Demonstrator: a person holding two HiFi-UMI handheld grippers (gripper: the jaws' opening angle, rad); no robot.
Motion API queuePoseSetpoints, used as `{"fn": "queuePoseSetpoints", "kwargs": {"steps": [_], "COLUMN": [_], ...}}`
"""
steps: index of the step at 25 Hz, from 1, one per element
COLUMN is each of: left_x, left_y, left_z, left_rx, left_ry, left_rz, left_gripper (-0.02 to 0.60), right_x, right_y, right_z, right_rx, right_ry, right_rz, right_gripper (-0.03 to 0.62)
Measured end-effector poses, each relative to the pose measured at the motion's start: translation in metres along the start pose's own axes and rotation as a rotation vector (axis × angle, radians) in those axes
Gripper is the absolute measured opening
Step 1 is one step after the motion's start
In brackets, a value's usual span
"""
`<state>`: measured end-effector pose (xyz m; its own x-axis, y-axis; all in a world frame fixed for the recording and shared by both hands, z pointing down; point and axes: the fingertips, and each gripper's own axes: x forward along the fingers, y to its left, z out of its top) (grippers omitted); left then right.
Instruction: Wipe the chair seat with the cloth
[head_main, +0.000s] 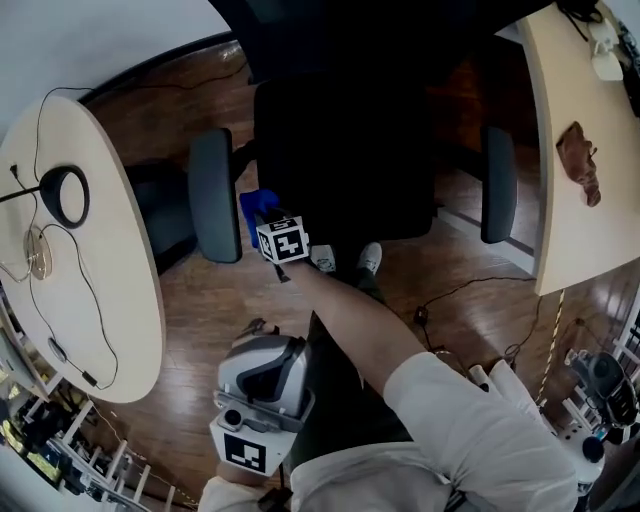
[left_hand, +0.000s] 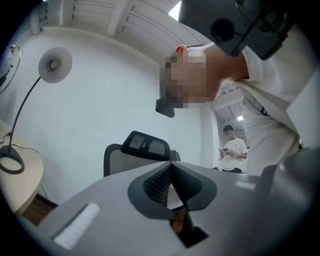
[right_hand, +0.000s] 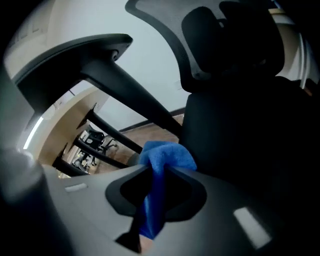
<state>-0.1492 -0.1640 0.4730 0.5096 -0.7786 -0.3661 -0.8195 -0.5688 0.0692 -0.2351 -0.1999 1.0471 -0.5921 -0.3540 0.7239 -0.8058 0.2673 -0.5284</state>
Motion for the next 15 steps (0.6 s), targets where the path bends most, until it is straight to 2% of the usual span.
{"fn": "queuePoseSetpoints", "kwargs": {"steps": [3, 6, 11, 15], "left_x": [-0.006, -0.003, 0.028, 0.045], "left_y": [0.009, 0.008, -0.009, -0.027], "left_z": [0.001, 0.006, 0.015, 0.015], "left_rx": [0.001, -0.013, -0.045, -0.062], "left_ry": [-0.003, -0.013, -0.043, -0.046], "left_rz": [0.018, 0.018, -0.027, -0.065], "left_gripper": [0.11, 0.11, 0.11, 0.11], "right_x": [-0.01, -0.044, -0.146, -0.233], "right_y": [-0.036, -0.091, -0.225, -0.322], "right_z": [0.0, 0.001, 0.008, -0.008], "right_rx": [-0.028, -0.03, 0.031, 0.076], "right_ry": [-0.003, -0.013, -0.05, -0.064], "right_rz": [-0.054, -0.129, -0.317, -0.474], "right_gripper": [0.064, 0.064, 0.064, 0.064]}}
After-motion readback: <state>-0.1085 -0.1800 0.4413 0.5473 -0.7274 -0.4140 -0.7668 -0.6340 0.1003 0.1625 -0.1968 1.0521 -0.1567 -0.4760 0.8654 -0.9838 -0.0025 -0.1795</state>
